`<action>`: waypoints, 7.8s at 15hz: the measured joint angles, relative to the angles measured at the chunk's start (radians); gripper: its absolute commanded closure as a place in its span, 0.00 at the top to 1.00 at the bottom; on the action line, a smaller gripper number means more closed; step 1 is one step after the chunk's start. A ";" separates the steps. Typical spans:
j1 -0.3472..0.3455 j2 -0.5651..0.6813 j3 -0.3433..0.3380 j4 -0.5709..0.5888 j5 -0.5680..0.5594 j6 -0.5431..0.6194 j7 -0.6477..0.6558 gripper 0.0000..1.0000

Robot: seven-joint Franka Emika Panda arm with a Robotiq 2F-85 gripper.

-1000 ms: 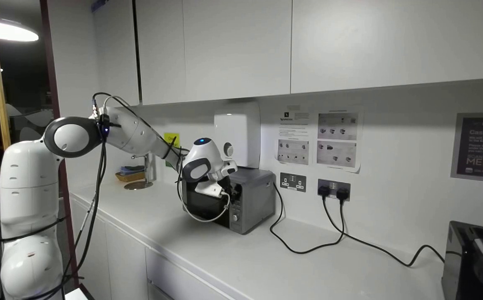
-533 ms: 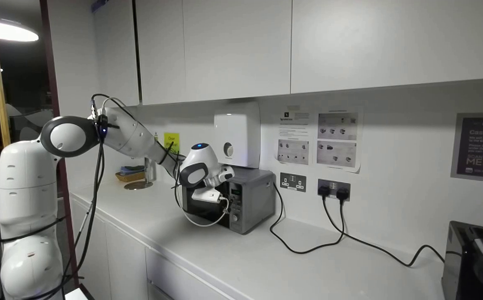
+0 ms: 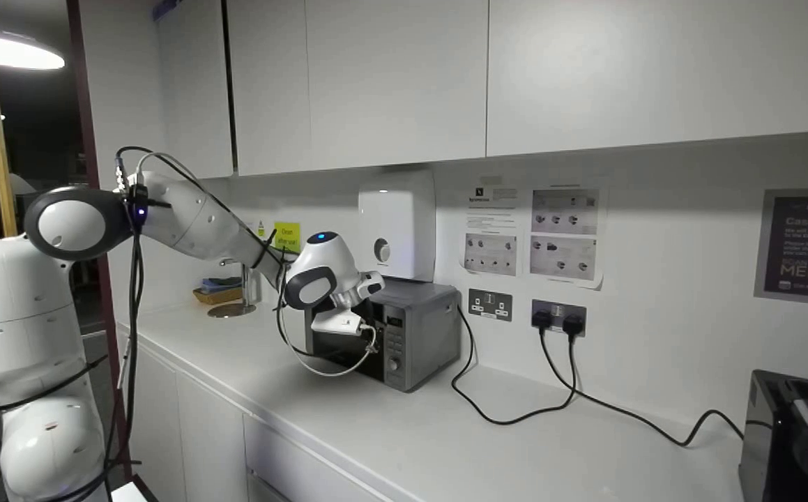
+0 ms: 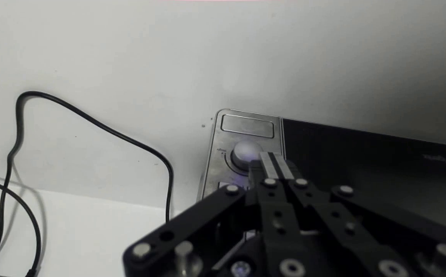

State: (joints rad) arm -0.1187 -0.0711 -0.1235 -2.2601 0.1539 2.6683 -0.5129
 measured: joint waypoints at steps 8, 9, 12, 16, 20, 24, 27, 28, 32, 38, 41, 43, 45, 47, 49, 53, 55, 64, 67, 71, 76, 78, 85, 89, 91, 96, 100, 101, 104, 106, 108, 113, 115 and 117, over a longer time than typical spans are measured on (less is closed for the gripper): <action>0.058 -0.159 -0.085 -0.094 0.220 -0.017 -0.275 0.00; 0.069 -0.173 -0.098 -0.101 0.234 -0.022 -0.294 0.00; 0.096 -0.202 -0.125 -0.111 0.260 -0.026 -0.319 0.00; 0.122 -0.210 -0.143 -0.113 0.272 -0.026 -0.322 0.00; 0.136 -0.208 -0.145 -0.113 0.272 -0.026 -0.322 0.00; 0.148 -0.196 -0.145 -0.109 0.273 -0.020 -0.311 0.00; 0.151 -0.171 -0.143 -0.094 0.273 0.004 -0.292 0.00; 0.152 -0.159 -0.142 -0.087 0.273 0.017 -0.282 0.00; 0.152 -0.097 -0.135 -0.043 0.273 0.050 -0.230 0.00; 0.152 -0.001 -0.130 0.011 0.267 0.092 -0.163 0.00; 0.153 0.038 -0.128 0.043 0.267 0.092 -0.130 0.00; 0.156 0.060 -0.127 0.061 0.267 0.092 -0.109 0.00; 0.158 0.076 -0.125 0.075 0.267 0.092 -0.092 0.00; 0.159 0.091 -0.123 0.085 0.267 0.092 -0.079 0.00; 0.160 0.101 -0.122 0.091 0.267 0.092 -0.068 0.00; 0.161 0.119 -0.120 0.106 0.267 0.092 -0.049 0.00; 0.161 0.124 -0.119 0.115 0.267 0.092 -0.041 0.00; 0.161 0.139 -0.118 0.132 0.267 0.092 -0.029 0.00; 0.161 0.140 -0.118 0.132 0.267 0.092 -0.029 0.00; 0.161 0.140 -0.118 0.132 0.267 0.092 -0.029 0.00; 0.161 0.140 -0.118 0.132 0.267 0.092 -0.029 0.00; 0.161 0.140 -0.118 0.132 0.267 0.092 -0.029 0.00; 0.161 0.140 -0.118 0.131 0.267 0.092 -0.031 0.00; 0.161 0.140 -0.118 0.130 0.266 0.092 -0.031 0.00; 0.161 0.140 -0.118 0.130 0.266 0.092 -0.031 0.00; 0.161 0.141 -0.117 0.132 0.266 0.092 -0.028 0.00; 0.161 0.143 -0.117 0.134 0.266 0.092 -0.016 0.00; 0.161 0.144 -0.117 0.135 0.266 0.092 -0.013 0.00; 0.161 0.149 -0.117 0.136 0.266 0.092 -0.007 0.00; 0.161 0.153 -0.117 0.137 0.263 0.092 -0.006 0.00; 0.161 0.152 -0.117 0.137 0.254 0.092 -0.006 0.00; 0.159 0.116 -0.122 0.113 0.219 0.092 -0.012 0.00; 0.157 0.082 -0.129 0.076 0.190 0.089 -0.016 0.00; 0.154 0.041 -0.139 0.026 0.151 0.083 -0.018 0.00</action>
State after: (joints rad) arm 0.0351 -0.0300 -0.2629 -2.2338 0.3047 2.7517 -0.5311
